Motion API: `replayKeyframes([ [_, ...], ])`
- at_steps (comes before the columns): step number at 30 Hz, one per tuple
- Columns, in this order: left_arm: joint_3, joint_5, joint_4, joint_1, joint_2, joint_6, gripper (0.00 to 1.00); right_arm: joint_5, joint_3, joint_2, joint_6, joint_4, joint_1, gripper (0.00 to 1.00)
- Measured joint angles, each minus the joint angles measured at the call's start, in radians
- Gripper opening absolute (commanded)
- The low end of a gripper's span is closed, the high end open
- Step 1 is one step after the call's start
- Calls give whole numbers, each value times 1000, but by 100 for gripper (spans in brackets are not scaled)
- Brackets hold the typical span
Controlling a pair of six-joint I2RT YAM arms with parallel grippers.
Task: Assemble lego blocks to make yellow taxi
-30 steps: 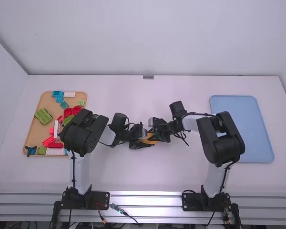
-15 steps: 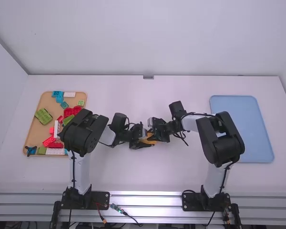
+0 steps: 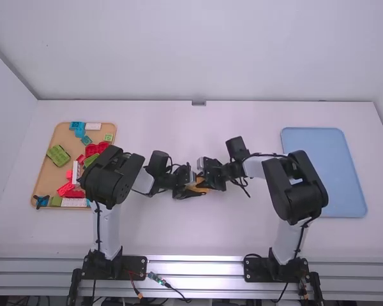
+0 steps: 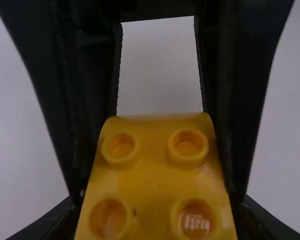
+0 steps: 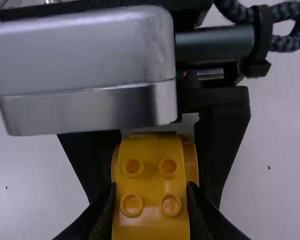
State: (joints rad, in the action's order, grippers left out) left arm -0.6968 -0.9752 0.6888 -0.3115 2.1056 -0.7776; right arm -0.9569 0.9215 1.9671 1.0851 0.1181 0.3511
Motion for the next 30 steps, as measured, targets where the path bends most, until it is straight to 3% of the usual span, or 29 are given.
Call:
replayKeyframes([
  [9, 0, 3, 2, 0, 0, 1, 39, -3, -1, 0, 23, -2, -3, 0],
  [16, 0, 4, 4, 0, 0, 3, 39, -33, -75, -4, -32, -163, -12, 0],
  [30, 0, 4, 4, -15, 0, 8, 38, -71, -119, -15, 12, -198, -34, 0],
])
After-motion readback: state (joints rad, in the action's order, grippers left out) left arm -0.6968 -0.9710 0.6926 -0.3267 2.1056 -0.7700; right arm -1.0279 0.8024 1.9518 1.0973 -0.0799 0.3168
